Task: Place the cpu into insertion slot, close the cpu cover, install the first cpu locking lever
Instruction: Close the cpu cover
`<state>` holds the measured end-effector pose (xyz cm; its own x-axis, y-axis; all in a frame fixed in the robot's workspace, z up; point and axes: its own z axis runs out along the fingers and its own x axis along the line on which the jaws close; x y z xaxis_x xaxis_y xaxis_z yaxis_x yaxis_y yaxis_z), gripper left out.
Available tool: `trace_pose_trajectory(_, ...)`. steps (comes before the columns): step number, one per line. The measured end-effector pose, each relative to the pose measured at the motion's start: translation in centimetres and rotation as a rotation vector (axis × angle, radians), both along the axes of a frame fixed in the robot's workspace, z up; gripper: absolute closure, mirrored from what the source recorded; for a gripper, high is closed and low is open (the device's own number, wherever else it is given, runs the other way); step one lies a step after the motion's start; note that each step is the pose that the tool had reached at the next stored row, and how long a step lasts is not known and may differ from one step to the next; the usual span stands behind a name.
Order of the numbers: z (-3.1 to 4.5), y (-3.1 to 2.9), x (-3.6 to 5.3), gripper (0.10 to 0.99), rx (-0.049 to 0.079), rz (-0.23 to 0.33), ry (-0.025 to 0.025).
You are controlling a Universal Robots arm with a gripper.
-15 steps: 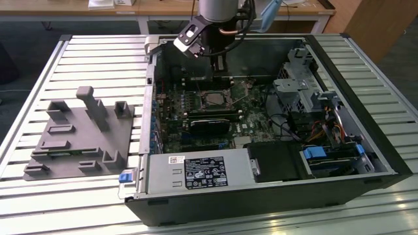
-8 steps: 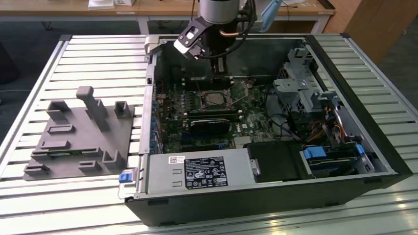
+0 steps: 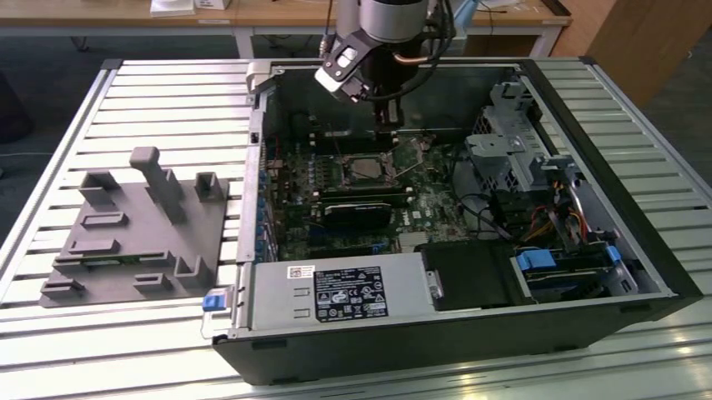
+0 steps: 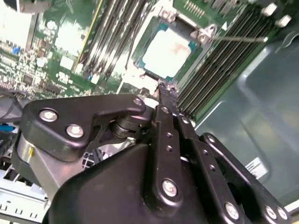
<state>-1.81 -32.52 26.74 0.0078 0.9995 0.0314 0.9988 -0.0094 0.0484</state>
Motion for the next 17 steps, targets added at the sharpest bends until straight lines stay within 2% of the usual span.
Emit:
trace_pose_trajectory(6,-0.37,0.00,1.10,0.980,0.000,0.000,0.0012)
trace_pose_trajectory(11,-0.59,0.00,2.38,0.980,0.001,0.000,0.0050)
trace_pose_trajectory(17,-0.81,0.03,2.85,0.980,0.000,0.007,0.0050)
